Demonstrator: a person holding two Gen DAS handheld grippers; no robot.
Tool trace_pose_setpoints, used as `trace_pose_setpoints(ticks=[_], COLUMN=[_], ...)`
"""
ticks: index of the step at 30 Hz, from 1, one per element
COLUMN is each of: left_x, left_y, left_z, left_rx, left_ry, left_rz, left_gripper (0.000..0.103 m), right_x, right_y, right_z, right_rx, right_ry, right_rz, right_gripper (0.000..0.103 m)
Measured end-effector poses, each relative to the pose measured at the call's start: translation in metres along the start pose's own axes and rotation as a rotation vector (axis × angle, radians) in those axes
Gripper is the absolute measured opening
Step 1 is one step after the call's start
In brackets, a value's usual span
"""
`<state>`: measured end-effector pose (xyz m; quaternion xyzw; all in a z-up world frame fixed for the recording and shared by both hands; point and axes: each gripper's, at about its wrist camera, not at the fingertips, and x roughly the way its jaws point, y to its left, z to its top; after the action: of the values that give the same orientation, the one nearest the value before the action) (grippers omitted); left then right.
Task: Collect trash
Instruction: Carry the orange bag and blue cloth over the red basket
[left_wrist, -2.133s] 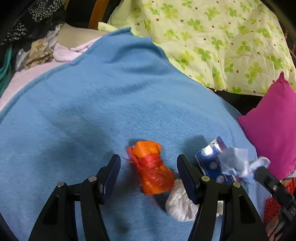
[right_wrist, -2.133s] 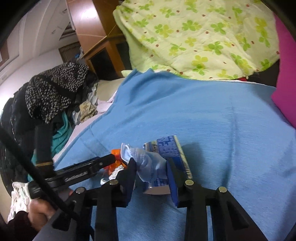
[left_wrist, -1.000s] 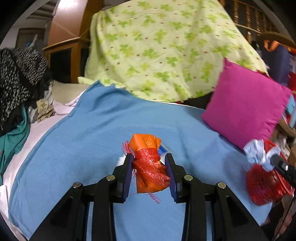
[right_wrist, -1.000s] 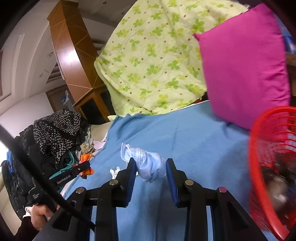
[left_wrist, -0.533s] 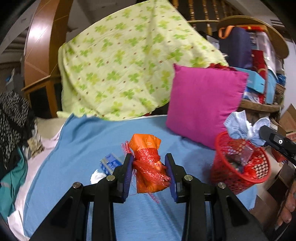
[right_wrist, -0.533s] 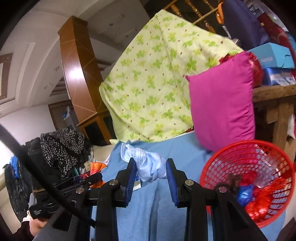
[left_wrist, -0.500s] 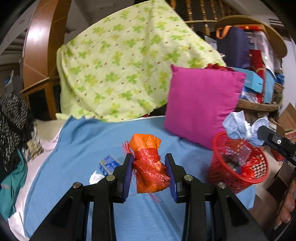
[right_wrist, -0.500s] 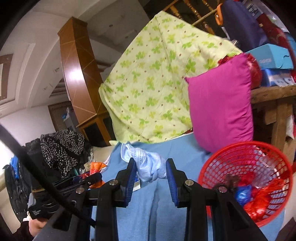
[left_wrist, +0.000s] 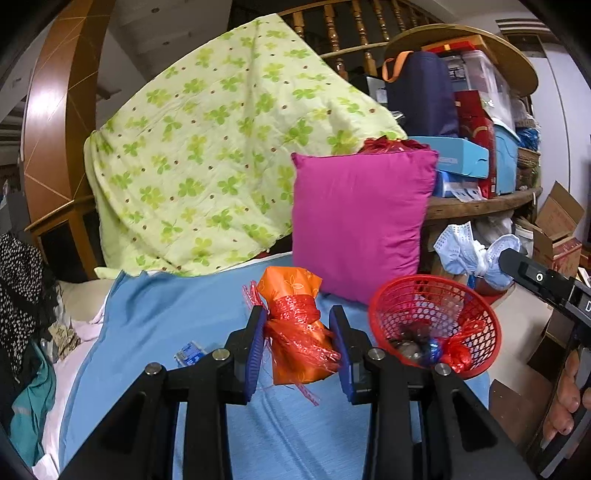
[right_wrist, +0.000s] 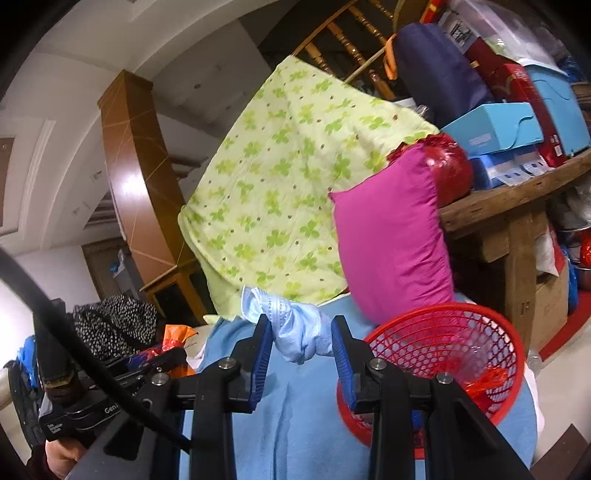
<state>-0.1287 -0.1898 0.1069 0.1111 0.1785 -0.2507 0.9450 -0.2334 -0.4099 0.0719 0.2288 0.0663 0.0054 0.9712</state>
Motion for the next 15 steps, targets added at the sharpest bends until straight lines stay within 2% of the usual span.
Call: trace_pose_setpoints(ticks=[15], left_x=[-0.002], left_y=[-0.028], left_z=[0.011], left_rx=[0.052], left_ry=[-0.004], left_rz=[-0.028], left_gripper=[0.036], right_x=[-0.018], right_y=[-0.016], right_z=[0.007], right_rx=[0.024], right_ry=[-0.033], right_rz=[-0.023], right_gripper=[0.035])
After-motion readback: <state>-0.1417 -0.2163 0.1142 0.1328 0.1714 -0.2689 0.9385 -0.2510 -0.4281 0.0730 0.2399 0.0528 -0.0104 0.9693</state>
